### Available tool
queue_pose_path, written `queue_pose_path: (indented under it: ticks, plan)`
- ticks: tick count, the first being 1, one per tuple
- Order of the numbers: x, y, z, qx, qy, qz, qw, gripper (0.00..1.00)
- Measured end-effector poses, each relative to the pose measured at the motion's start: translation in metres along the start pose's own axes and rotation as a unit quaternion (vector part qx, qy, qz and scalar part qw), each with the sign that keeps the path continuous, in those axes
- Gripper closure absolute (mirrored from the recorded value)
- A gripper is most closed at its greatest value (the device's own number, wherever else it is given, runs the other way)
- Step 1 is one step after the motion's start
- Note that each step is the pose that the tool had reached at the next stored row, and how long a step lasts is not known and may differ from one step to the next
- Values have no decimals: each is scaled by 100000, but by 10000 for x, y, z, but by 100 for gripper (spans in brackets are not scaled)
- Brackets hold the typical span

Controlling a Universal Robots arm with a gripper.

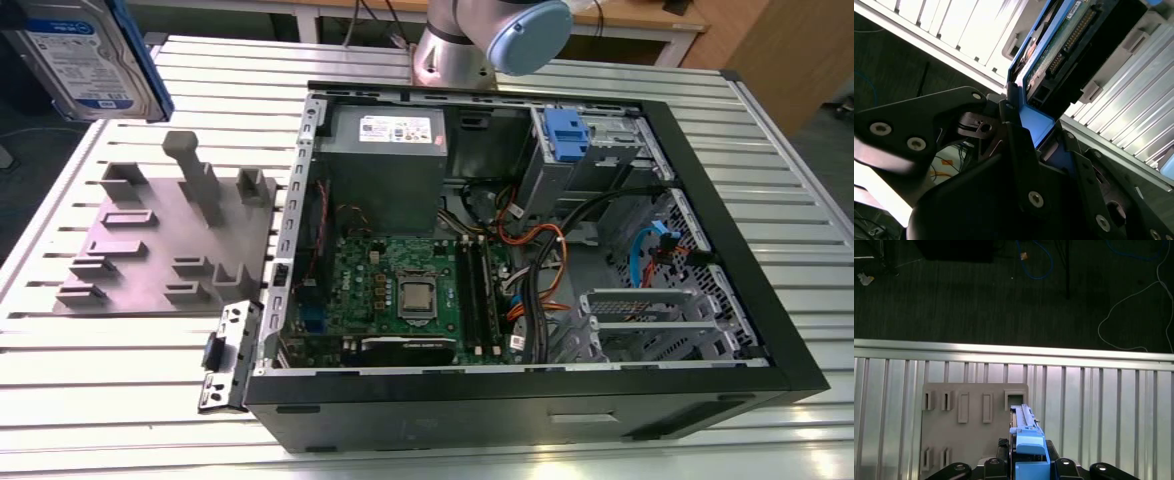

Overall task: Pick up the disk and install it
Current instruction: 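Pick up the disk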

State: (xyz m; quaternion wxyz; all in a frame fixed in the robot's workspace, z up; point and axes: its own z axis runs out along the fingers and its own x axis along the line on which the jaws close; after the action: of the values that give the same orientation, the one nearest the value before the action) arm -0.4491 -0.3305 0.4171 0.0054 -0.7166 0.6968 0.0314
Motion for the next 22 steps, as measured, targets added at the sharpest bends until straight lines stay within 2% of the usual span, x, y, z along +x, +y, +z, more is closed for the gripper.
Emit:
queue_pose_path:
  ticks: [22]
  plan:
    - [-7,4,-125,3,-3,0,100000,63]
